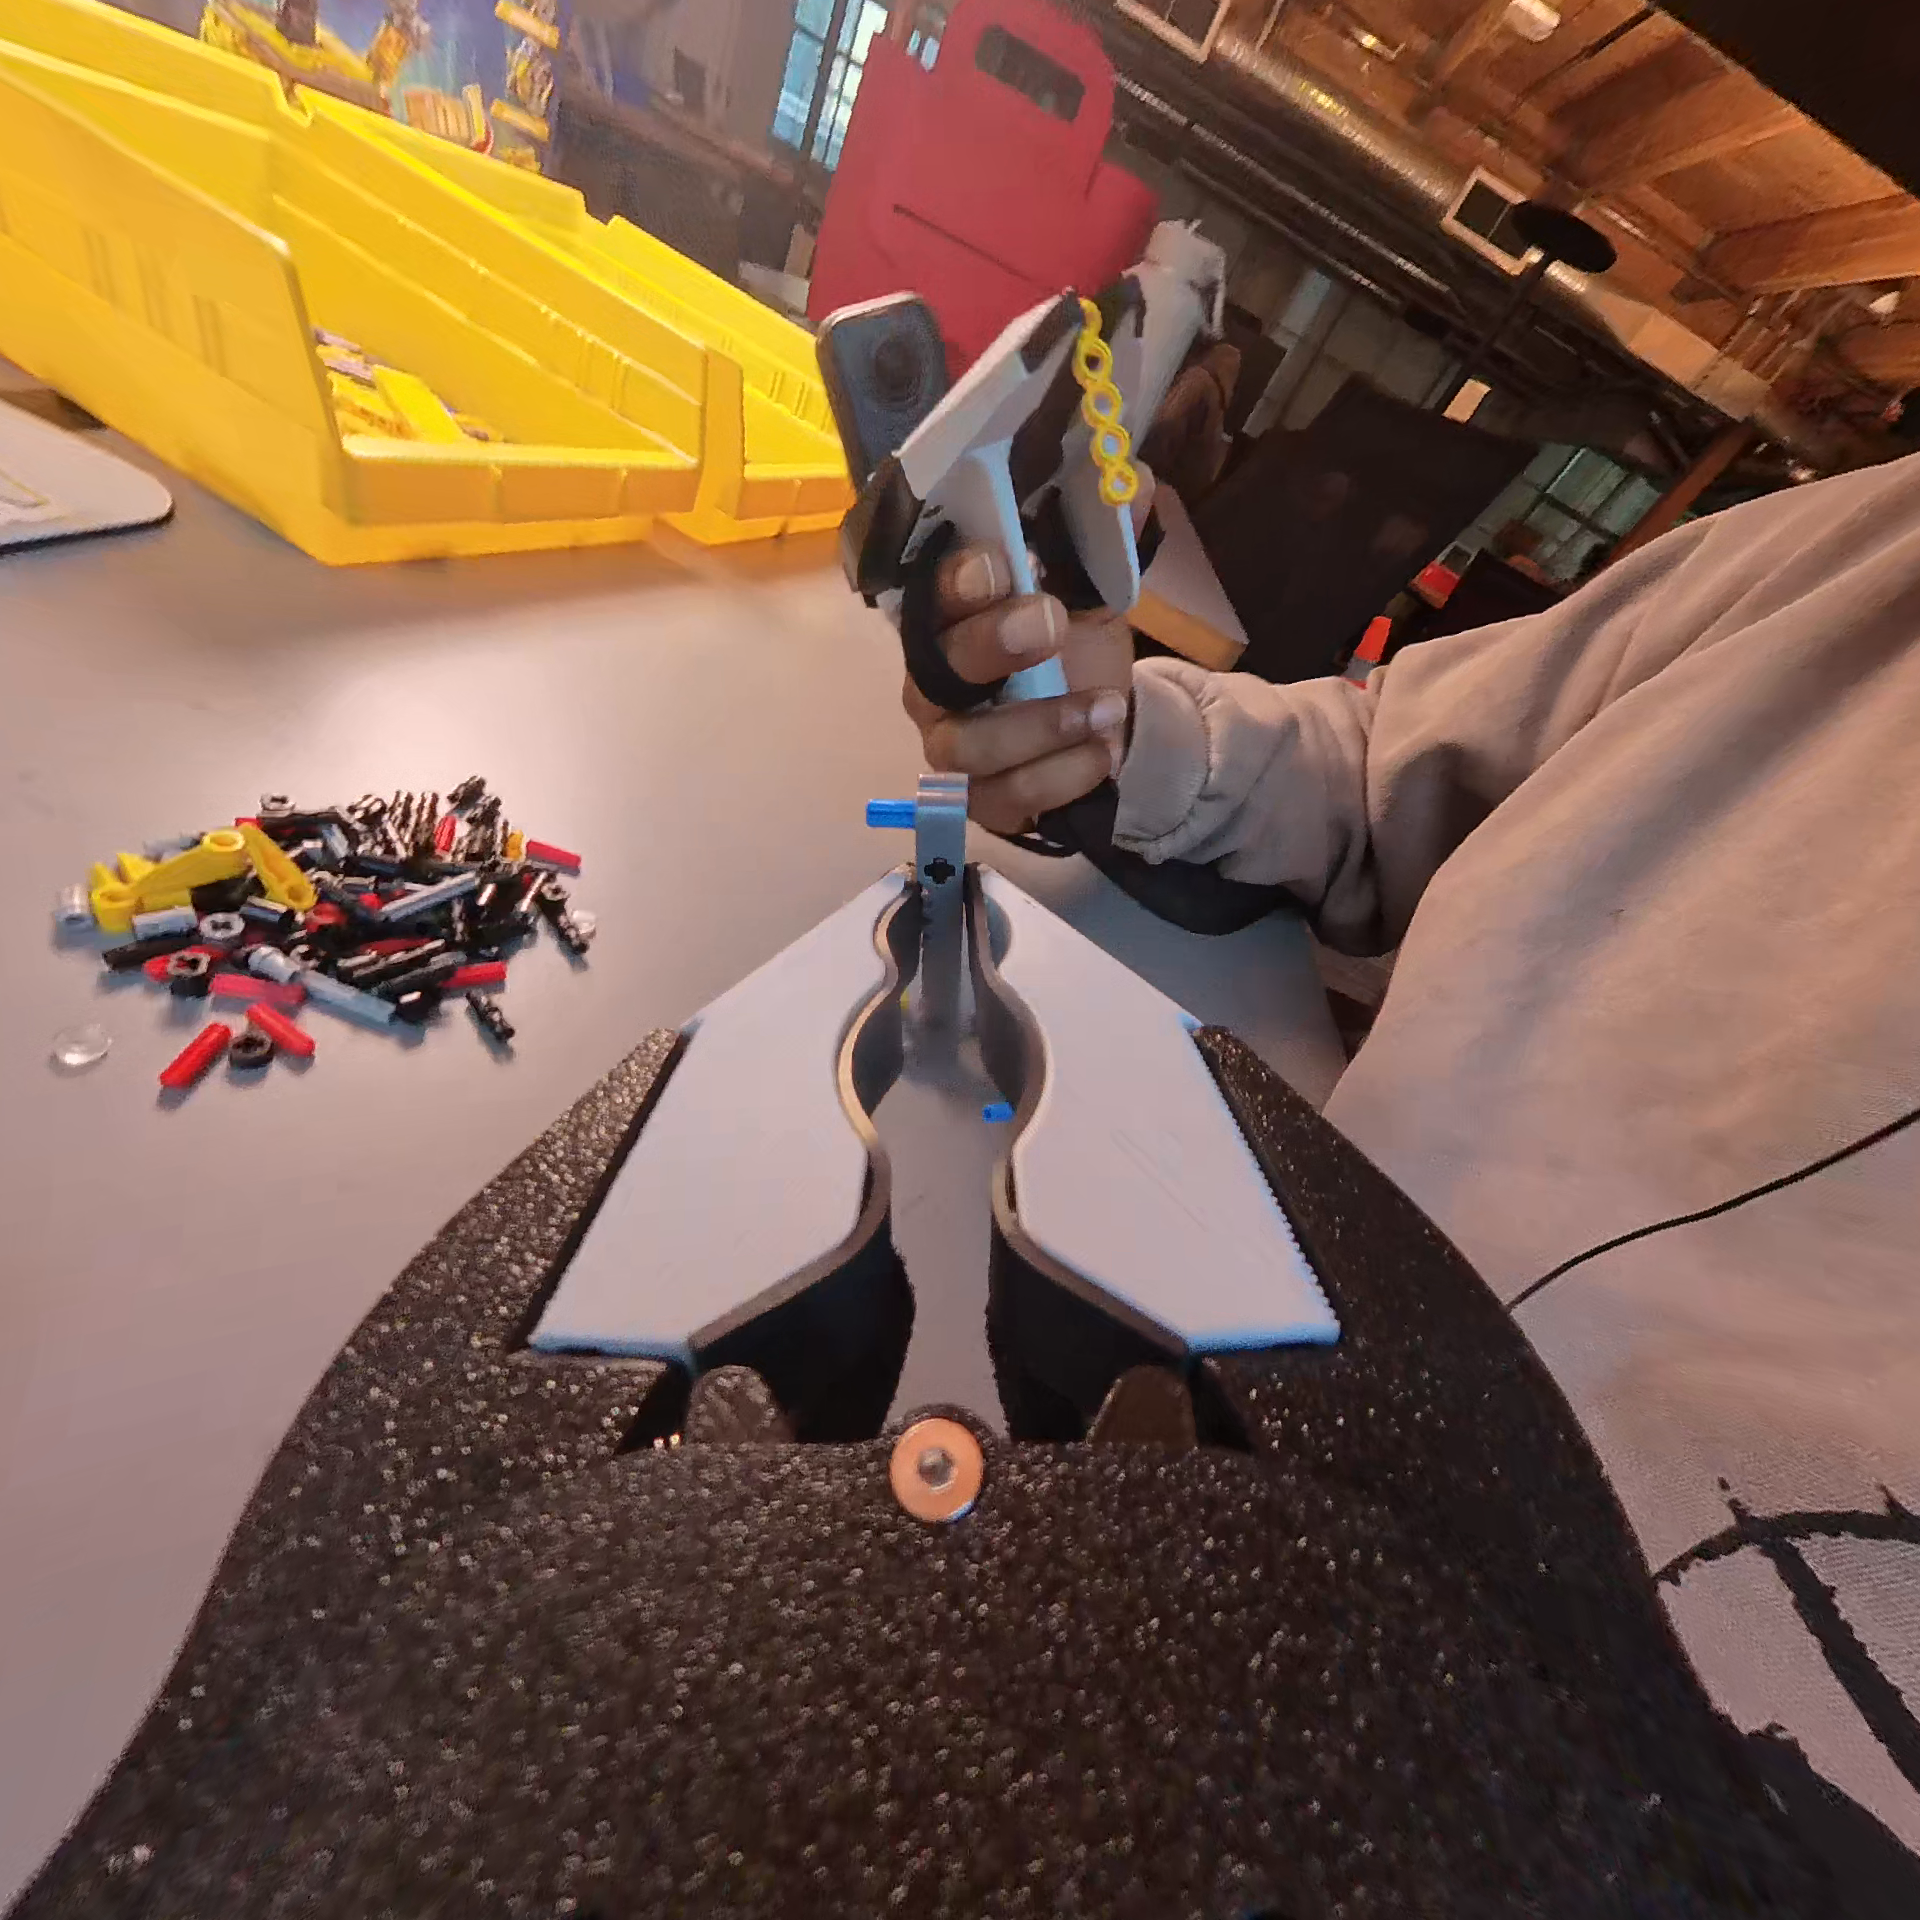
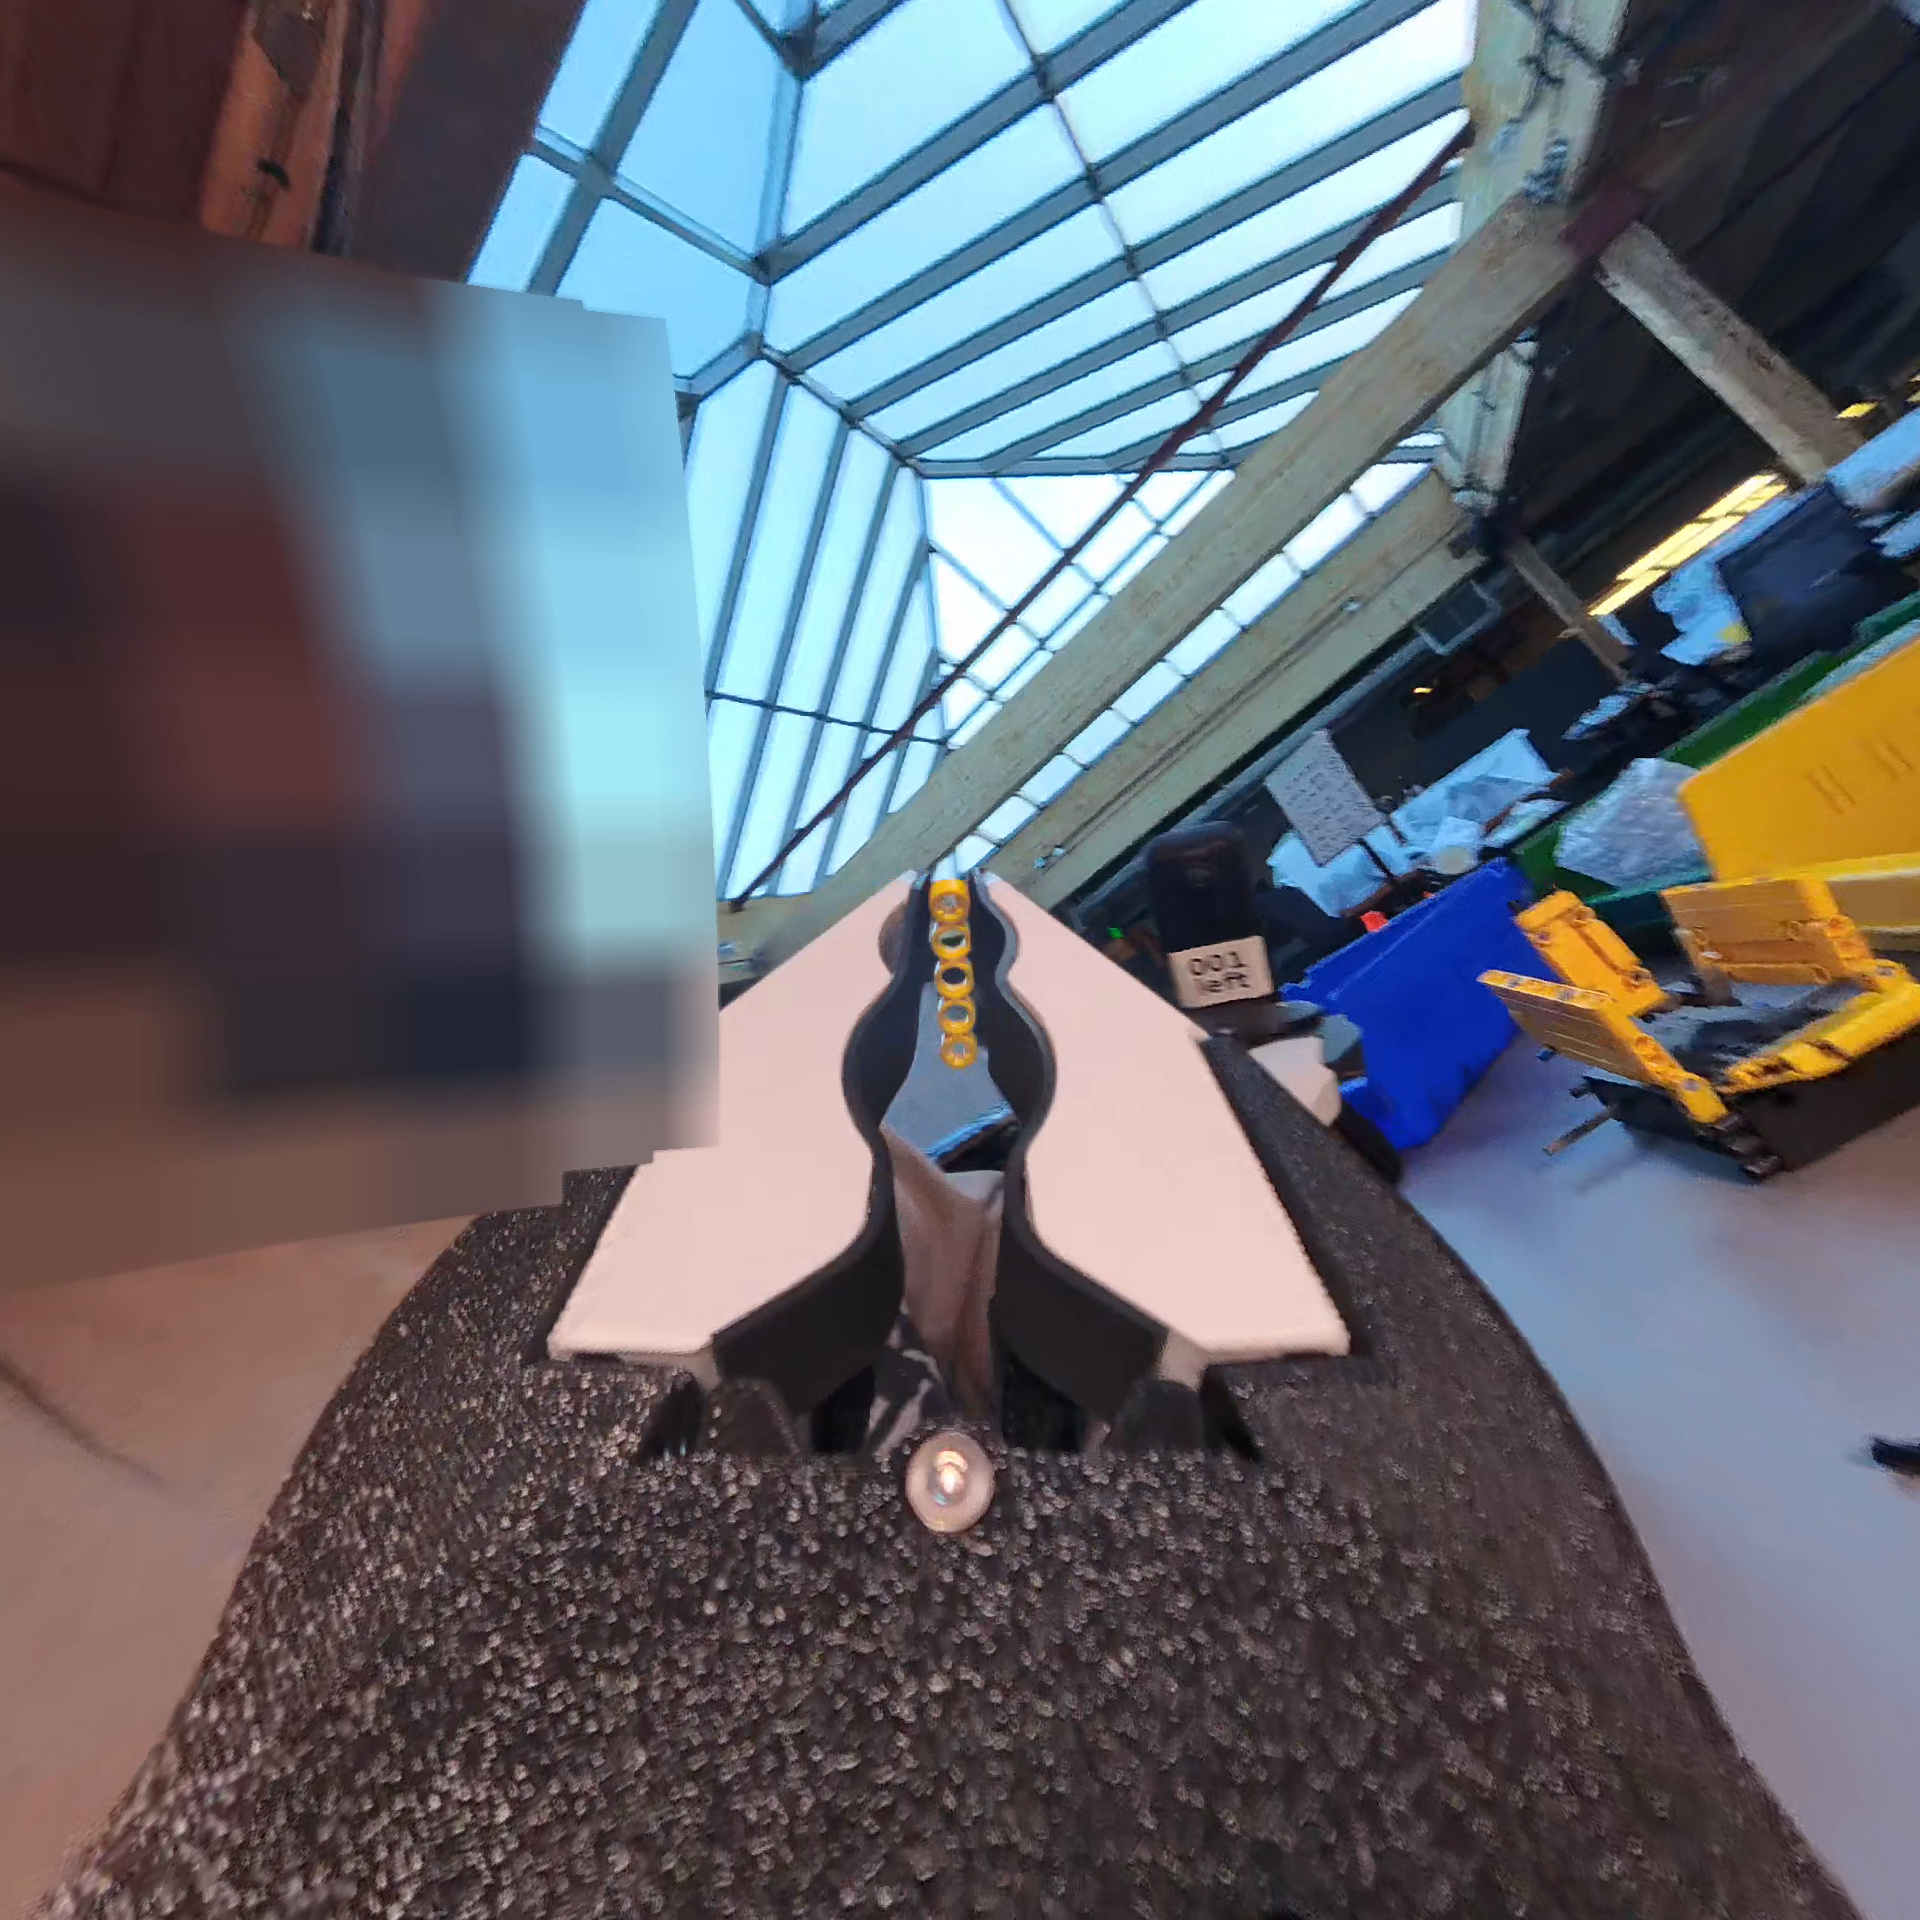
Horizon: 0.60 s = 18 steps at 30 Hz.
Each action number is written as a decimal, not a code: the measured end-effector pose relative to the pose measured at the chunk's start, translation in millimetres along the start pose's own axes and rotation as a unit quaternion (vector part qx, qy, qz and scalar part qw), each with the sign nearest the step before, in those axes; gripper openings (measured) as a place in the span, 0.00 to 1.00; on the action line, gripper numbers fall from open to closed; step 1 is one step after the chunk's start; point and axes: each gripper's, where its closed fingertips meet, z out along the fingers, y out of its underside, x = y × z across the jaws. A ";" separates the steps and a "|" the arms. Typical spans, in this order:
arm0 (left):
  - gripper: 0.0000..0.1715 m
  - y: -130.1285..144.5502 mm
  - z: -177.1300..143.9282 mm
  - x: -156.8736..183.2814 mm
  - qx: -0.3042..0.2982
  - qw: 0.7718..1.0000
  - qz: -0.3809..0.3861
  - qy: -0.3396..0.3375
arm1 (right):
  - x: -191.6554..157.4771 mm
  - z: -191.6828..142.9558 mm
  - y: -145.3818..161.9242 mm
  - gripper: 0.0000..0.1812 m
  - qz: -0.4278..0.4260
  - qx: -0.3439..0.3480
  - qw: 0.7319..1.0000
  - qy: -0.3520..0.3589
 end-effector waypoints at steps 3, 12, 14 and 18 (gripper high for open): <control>0.04 10.5 2.2 -10.3 -0.023 0.999 -0.014 -0.020 | 36.5 -9.5 -5.6 0.03 -0.001 0.022 0.993 0.119; 0.04 22.7 7.7 -15.3 -0.047 0.998 -0.034 -0.021 | 73.4 -30.3 -2.0 0.03 0.004 0.015 0.969 0.248; 0.04 24.6 8.4 -15.9 -0.052 0.998 -0.033 -0.023 | 74.5 -30.9 -1.1 0.03 -0.001 0.011 0.967 0.254; 0.04 24.4 9.6 -6.5 -0.056 0.998 -0.028 0.001 | 76.8 -31.8 1.4 0.03 -0.009 0.001 0.965 0.263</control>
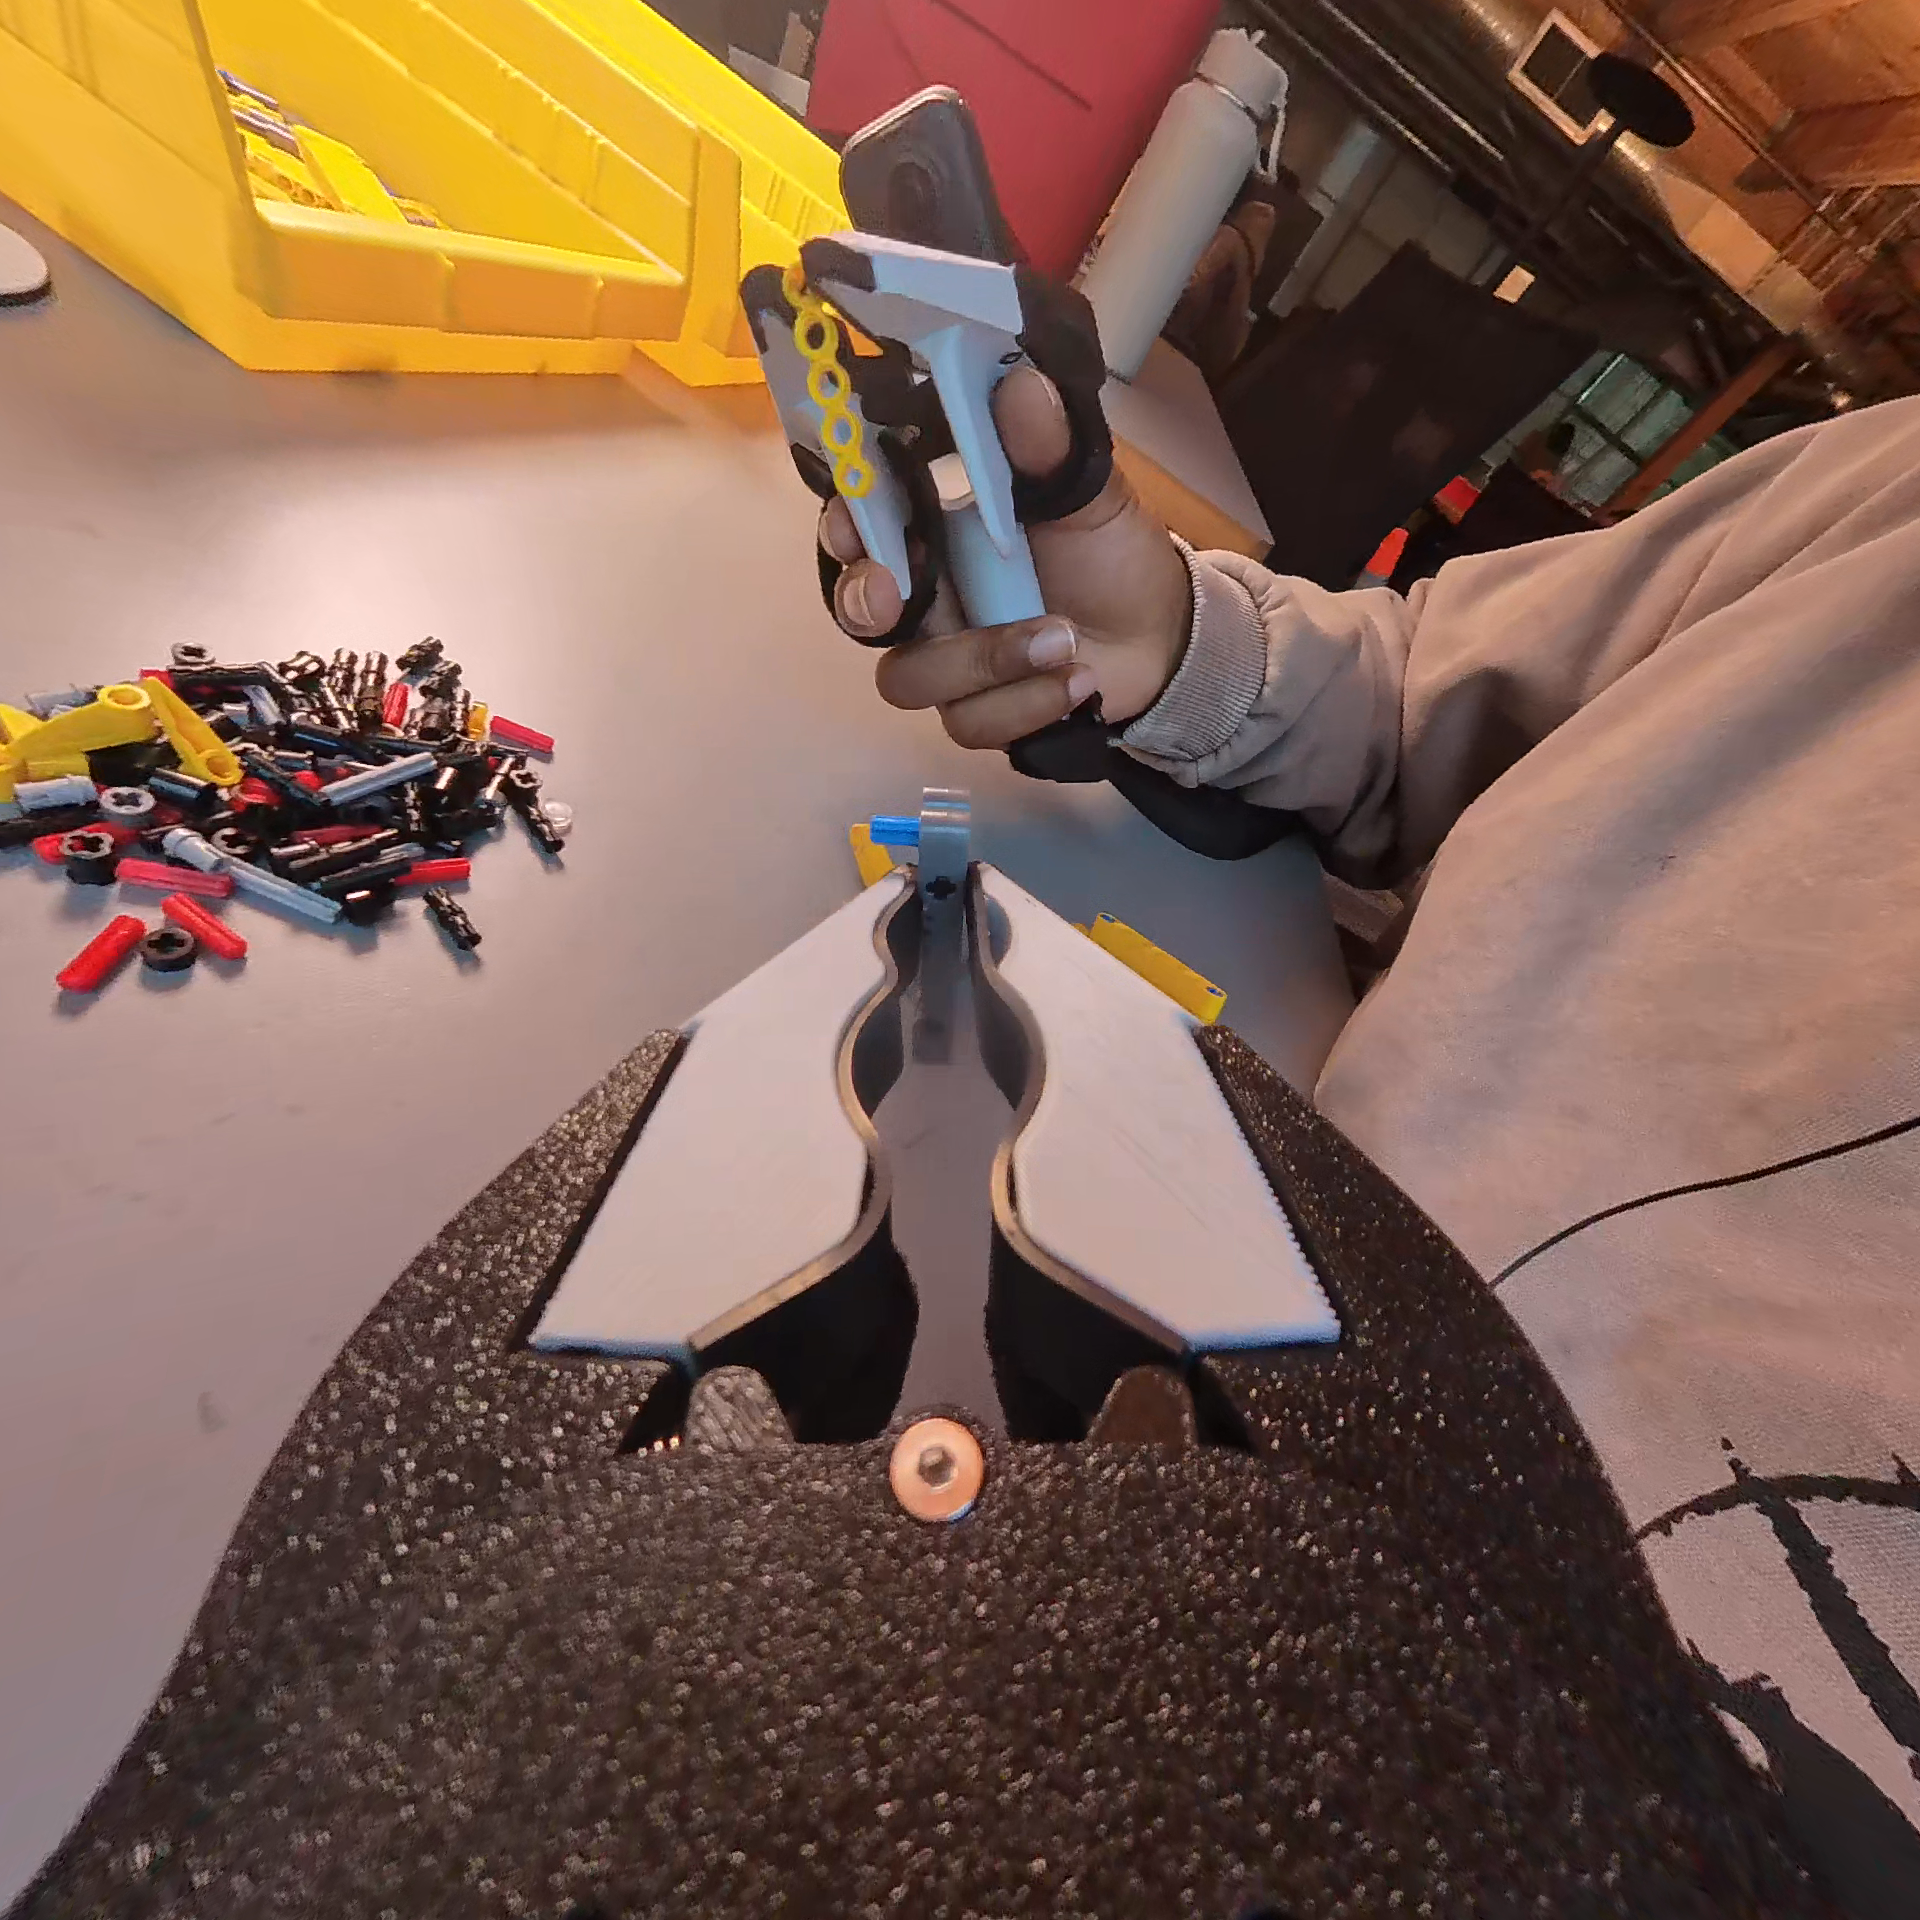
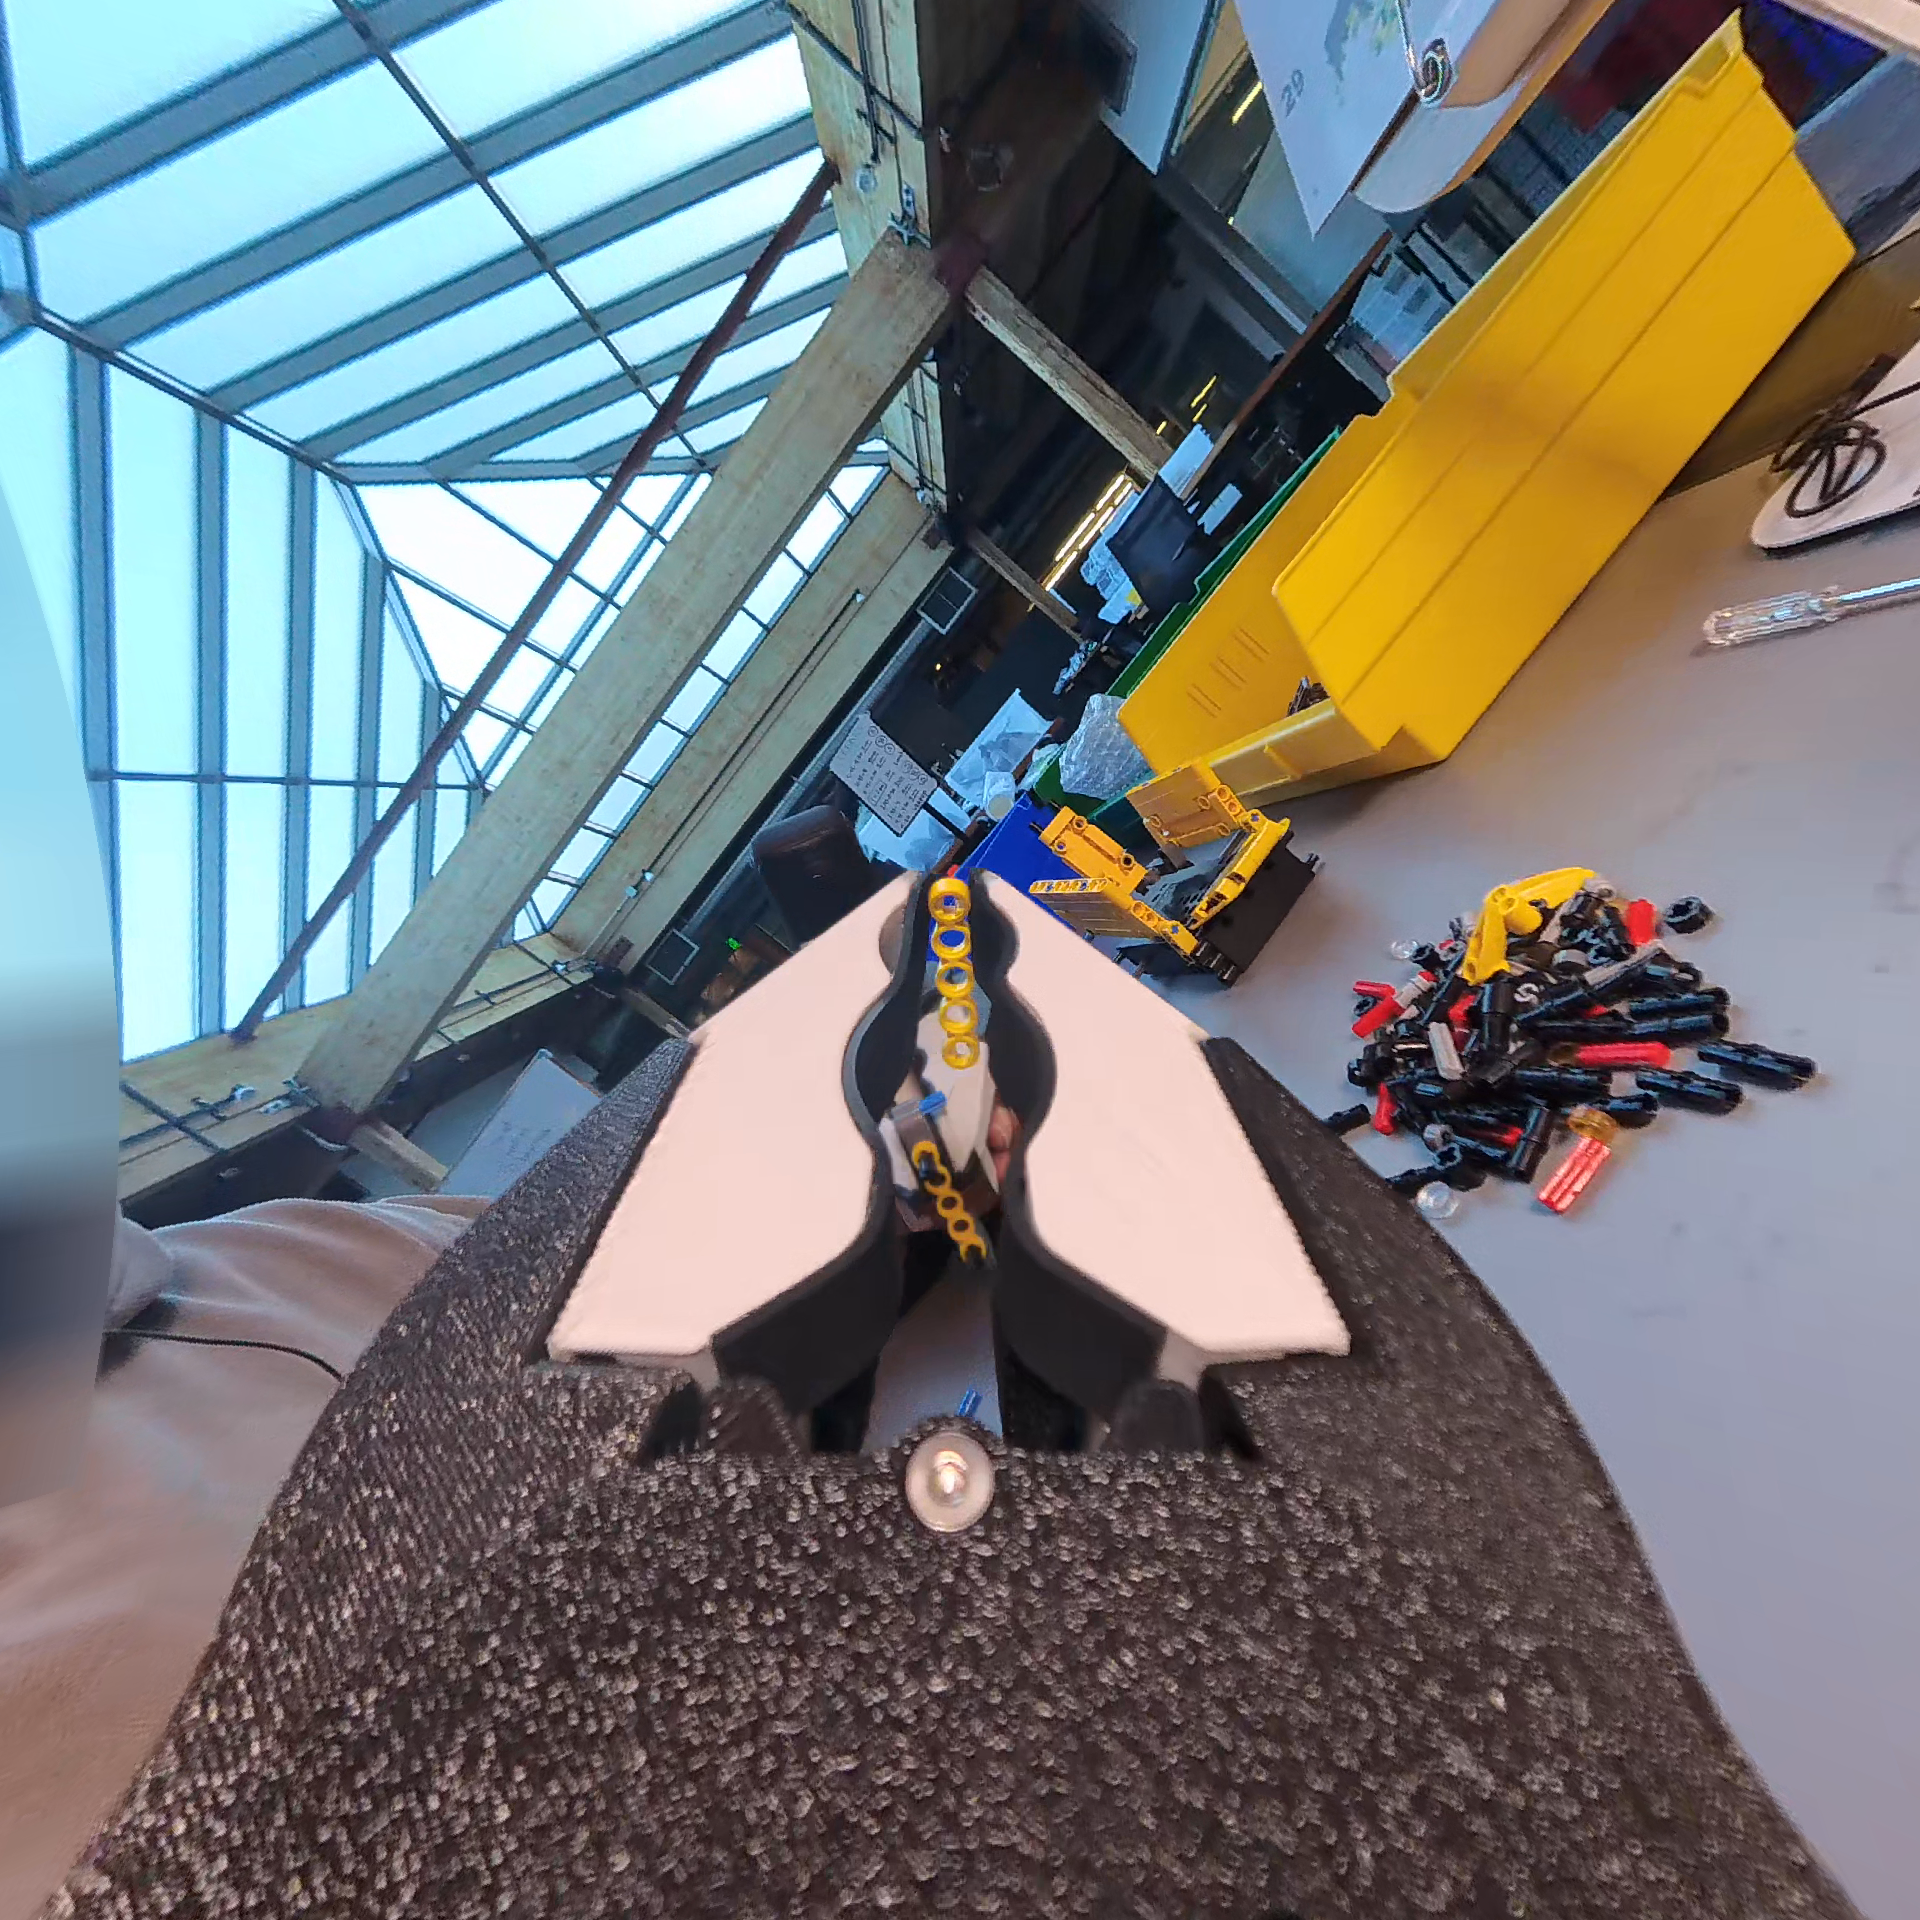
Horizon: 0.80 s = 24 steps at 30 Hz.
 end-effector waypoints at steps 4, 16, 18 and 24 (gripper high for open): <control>0.04 1.6 1.1 -0.8 -0.007 1.000 0.013 -0.011 | 4.7 0.6 5.7 0.03 -0.048 -0.025 0.998 0.024; 0.04 -11.4 -5.3 -7.4 0.034 0.999 0.013 -0.035 | 56.5 -47.8 -75.7 0.03 -0.436 -0.092 0.850 0.280; 0.04 -19.9 -7.8 -3.3 0.061 0.998 -0.001 -0.019 | 69.0 -71.7 -120.2 0.03 -0.448 -0.070 0.825 0.337; 0.04 -21.4 -12.3 -12.2 0.076 0.996 -0.028 -0.022 | 107.6 -122.8 -198.2 0.03 -0.465 -0.078 0.748 0.467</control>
